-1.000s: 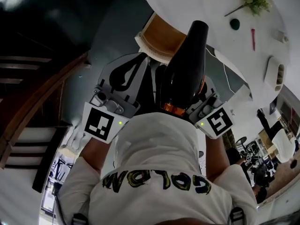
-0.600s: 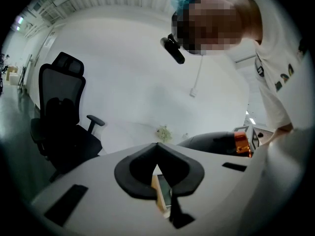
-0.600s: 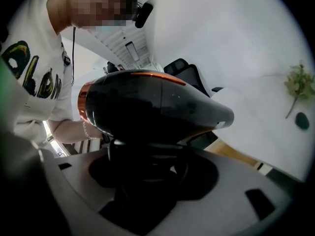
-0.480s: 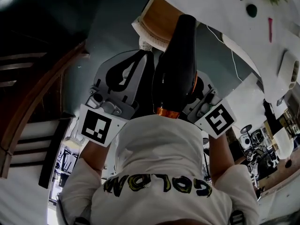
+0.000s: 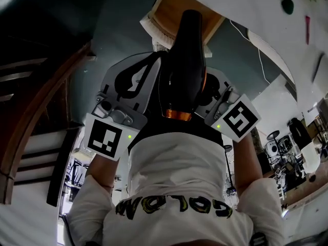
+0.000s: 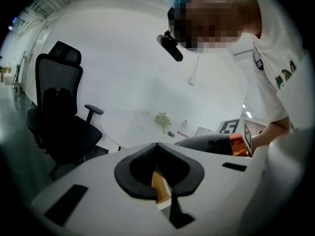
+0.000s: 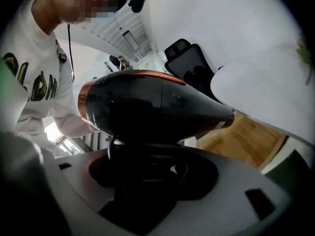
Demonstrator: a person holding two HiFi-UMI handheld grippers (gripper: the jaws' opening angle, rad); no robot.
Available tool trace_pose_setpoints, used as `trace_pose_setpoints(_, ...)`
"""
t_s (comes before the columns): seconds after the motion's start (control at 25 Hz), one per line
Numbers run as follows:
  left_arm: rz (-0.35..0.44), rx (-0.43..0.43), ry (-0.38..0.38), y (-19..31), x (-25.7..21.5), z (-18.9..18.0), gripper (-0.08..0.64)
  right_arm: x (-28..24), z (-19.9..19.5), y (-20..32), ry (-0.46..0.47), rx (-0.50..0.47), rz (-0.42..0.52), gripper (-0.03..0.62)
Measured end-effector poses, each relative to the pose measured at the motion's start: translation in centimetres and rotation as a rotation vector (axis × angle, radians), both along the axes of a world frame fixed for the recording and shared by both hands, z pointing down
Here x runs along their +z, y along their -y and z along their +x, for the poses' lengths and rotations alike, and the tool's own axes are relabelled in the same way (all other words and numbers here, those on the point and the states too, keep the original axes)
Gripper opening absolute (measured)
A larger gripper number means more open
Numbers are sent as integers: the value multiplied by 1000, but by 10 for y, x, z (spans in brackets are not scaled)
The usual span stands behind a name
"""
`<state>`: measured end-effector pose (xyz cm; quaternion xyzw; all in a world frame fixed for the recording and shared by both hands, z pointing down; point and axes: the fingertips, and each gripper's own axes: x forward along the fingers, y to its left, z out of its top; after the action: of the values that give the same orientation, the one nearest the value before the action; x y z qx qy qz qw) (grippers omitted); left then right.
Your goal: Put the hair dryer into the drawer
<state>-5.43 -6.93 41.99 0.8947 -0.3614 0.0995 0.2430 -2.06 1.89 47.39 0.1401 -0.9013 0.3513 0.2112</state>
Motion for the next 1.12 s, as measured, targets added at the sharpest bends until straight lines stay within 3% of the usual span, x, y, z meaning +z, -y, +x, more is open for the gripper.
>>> trace_pose_setpoints(0.56,-31,172,113,13,71,11,11,72,16,35,-99,-15,-80,278)
trace_pose_setpoints(1.12,16,411,354,62,128,8,11,133,21,96,-249,-51,-55,278)
